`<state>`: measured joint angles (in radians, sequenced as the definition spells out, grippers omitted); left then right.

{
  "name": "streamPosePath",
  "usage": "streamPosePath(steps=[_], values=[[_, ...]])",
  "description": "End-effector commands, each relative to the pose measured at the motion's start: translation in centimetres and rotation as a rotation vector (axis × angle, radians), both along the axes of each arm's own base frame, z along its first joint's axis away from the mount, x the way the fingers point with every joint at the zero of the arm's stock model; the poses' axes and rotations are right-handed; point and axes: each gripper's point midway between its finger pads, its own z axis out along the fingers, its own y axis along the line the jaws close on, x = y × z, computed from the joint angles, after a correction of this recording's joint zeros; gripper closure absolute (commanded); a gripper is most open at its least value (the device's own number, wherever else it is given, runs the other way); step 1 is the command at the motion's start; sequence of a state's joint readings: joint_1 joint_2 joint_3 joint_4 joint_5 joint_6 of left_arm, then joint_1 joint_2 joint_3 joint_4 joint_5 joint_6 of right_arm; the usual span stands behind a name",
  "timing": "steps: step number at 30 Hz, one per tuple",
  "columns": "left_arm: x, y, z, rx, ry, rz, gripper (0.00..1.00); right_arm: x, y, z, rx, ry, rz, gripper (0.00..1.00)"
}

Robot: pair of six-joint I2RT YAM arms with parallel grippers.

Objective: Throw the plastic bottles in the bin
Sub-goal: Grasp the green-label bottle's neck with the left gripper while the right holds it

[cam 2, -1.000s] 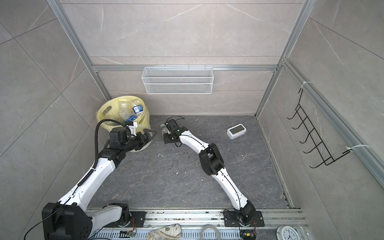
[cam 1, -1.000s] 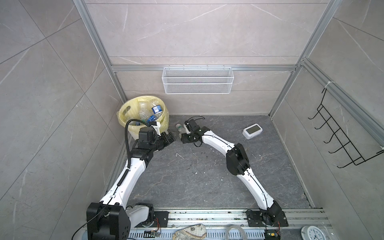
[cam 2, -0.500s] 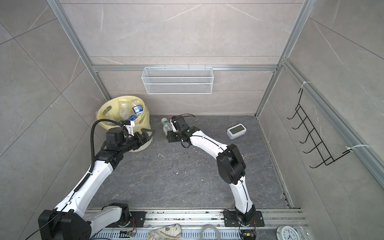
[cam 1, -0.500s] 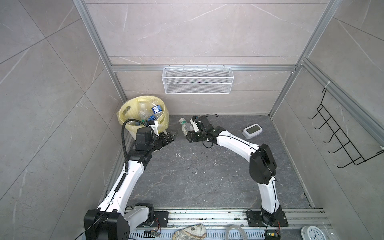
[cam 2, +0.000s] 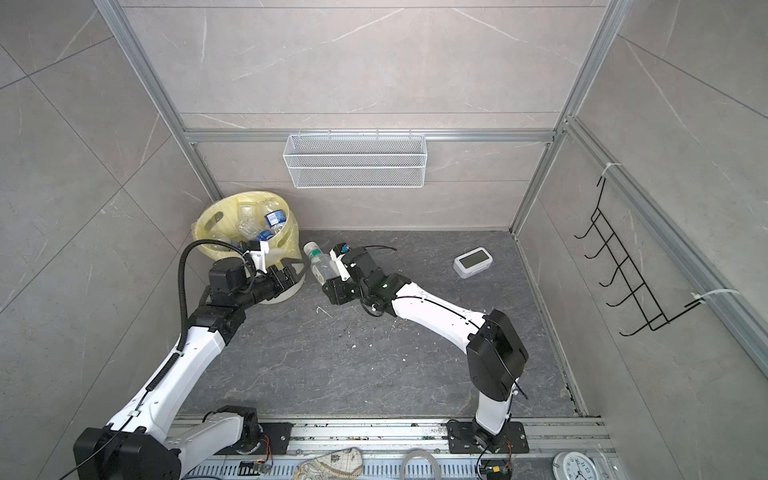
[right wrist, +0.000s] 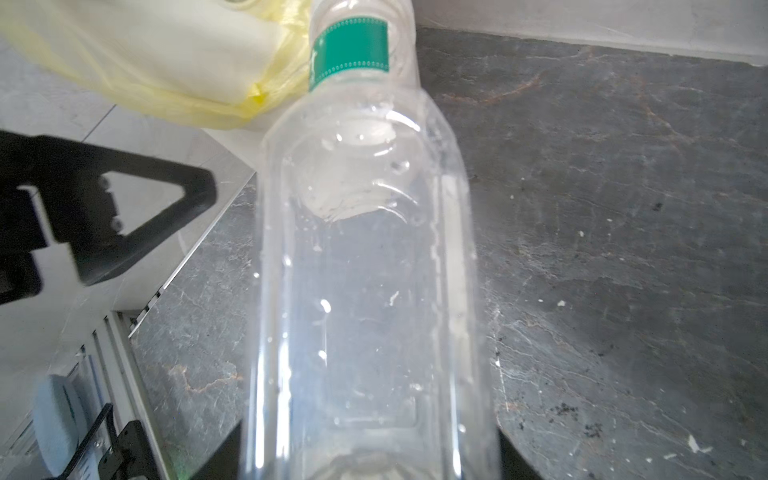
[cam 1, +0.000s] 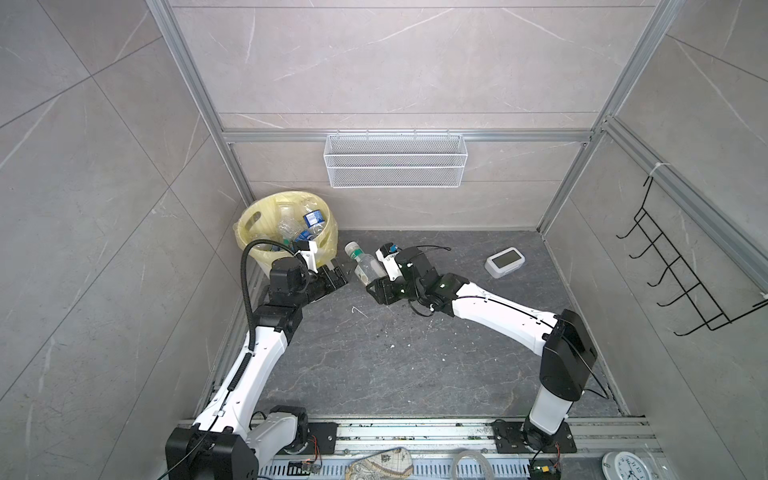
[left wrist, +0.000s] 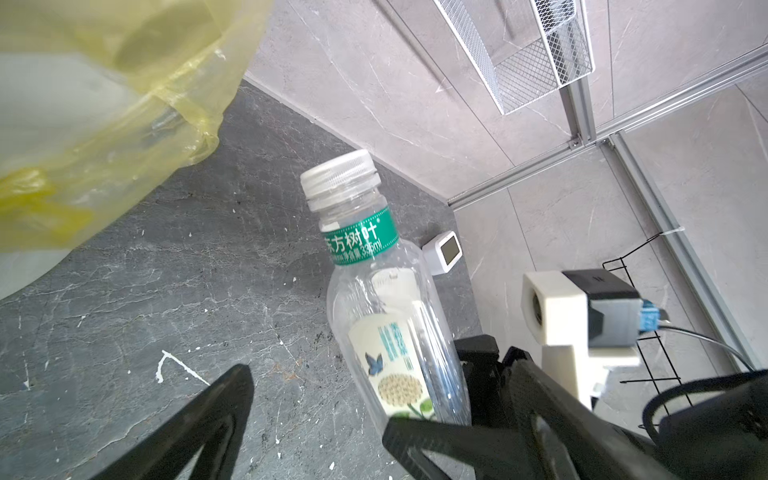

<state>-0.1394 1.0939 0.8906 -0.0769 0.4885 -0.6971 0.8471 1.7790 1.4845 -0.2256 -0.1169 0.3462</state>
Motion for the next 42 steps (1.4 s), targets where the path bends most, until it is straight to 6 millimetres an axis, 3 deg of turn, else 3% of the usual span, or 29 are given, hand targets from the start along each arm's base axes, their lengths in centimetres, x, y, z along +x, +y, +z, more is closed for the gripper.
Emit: streamPosePath(steps=[1, 12, 21, 28, 32, 39, 42], values=[[0.3, -0.5, 1.0, -0.033, -0.036, -0.029, 0.01, -0.9, 0.6, 3.1, 0.056, -0.074, 0.037, 0.56], [0.4, -1.0, 0.9, -0.059, -0.028, -0.054, 0.08, -2.5, 3.1, 3.9, 0.112, -0.102, 0.096, 0.56], [0.4, -1.1, 0.7, -0.066, -0.024, -0.061, 0.30, -2.9, 4.5, 4.2, 0.123, -0.107, 0.120, 0.56], [0.3, -1.1, 1.0, -0.061, -0.041, -0.064, 0.53, -3.4, 4.9, 4.1, 0.103, -0.126, 0.136, 0.54], [0.2, -0.9, 1.3, -0.047, -0.058, -0.054, 0.62, -3.6, 4.8, 4.2, 0.099, -0.123, 0.141, 0.49], [0.1, 0.7, 1.6, 0.047, -0.049, 0.022, 0.69, -4.4, 4.1, 5.2, 0.089, -0.139, 0.164, 0.26], [-0.1, 1.3, 3.3, 0.078, -0.068, 0.044, 0.69, -4.5, 3.4, 6.5, 0.085, -0.173, 0.158, 0.18]])
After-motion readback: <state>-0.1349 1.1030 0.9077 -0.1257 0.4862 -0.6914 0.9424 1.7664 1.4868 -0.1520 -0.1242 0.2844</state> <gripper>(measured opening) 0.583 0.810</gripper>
